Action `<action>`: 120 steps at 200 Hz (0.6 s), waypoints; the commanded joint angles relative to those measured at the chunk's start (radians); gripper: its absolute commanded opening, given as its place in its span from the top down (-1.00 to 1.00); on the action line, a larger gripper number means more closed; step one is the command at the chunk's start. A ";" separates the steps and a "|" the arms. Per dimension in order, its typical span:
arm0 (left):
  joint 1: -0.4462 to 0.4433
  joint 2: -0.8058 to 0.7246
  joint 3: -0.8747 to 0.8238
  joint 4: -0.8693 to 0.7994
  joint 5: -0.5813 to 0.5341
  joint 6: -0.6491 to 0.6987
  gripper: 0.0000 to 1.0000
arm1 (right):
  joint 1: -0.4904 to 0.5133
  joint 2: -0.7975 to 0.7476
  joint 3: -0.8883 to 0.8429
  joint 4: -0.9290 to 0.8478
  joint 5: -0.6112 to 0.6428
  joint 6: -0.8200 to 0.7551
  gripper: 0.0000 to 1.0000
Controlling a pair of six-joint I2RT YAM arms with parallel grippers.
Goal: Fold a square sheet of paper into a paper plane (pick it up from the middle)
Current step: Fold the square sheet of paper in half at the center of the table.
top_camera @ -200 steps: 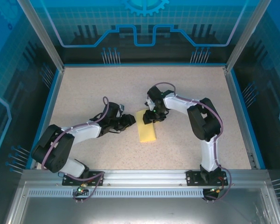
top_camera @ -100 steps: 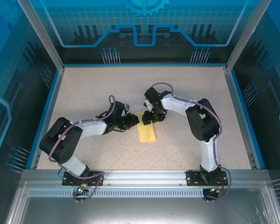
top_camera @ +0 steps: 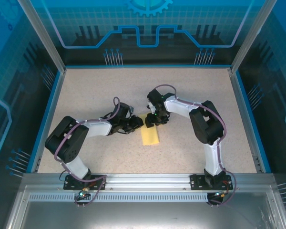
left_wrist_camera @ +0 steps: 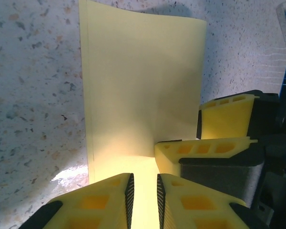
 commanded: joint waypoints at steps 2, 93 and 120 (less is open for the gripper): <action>-0.012 0.022 0.039 -0.030 0.038 0.022 0.54 | 0.008 0.113 -0.043 -0.016 0.069 0.013 -0.14; -0.019 0.031 0.047 -0.054 -0.007 0.025 0.65 | 0.005 0.125 -0.041 -0.022 0.084 0.017 -0.14; -0.020 -0.005 0.038 -0.101 -0.076 0.029 0.68 | 0.006 0.130 -0.037 -0.027 0.089 0.020 -0.14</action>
